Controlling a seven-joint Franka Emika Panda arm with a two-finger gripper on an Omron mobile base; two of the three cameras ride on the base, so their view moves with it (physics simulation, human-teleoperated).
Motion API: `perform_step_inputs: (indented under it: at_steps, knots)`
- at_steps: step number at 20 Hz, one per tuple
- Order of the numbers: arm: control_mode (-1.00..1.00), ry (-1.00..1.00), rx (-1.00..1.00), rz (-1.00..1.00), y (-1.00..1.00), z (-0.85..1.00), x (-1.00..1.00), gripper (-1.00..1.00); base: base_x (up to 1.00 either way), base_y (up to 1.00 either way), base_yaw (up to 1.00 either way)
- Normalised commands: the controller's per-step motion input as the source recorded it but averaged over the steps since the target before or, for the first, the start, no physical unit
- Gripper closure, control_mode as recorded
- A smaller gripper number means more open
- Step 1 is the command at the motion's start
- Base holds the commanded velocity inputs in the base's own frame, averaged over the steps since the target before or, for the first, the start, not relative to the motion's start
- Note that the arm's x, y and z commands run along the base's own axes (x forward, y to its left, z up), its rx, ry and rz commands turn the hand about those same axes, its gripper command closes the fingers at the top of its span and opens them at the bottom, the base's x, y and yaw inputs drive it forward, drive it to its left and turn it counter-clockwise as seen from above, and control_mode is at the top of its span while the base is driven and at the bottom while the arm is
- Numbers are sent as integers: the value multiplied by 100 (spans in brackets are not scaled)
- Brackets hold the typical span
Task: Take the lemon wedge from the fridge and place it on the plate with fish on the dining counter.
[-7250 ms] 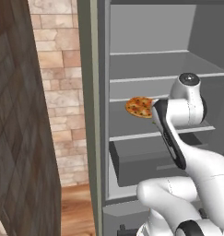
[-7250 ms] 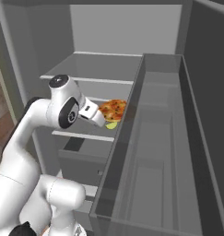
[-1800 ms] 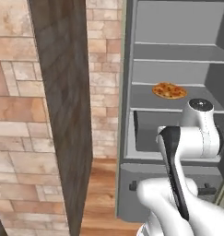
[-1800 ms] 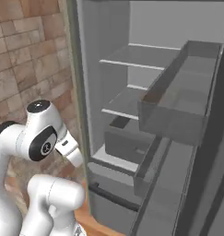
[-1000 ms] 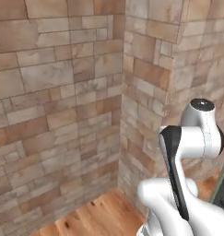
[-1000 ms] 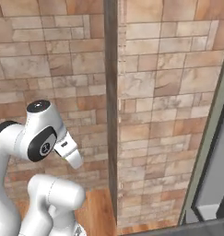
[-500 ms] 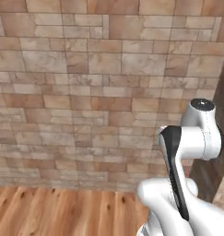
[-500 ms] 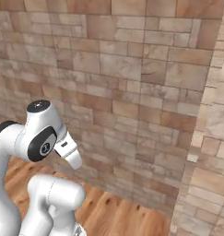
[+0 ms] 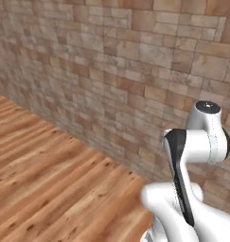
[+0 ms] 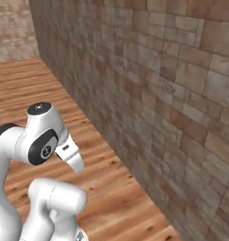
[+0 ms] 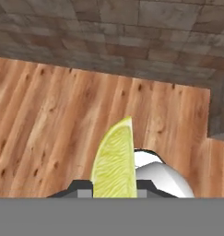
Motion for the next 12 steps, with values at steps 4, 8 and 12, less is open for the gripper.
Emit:
perform_step_inputs:
  at_steps: [4,8,12]
  knots:
    - [100,0,0,0,0,0,0,100,0,8,99]
    - [100,0,0,0,0,0,0,100,3,10,94]
    - [100,0,0,0,0,0,0,100,52,8,78]
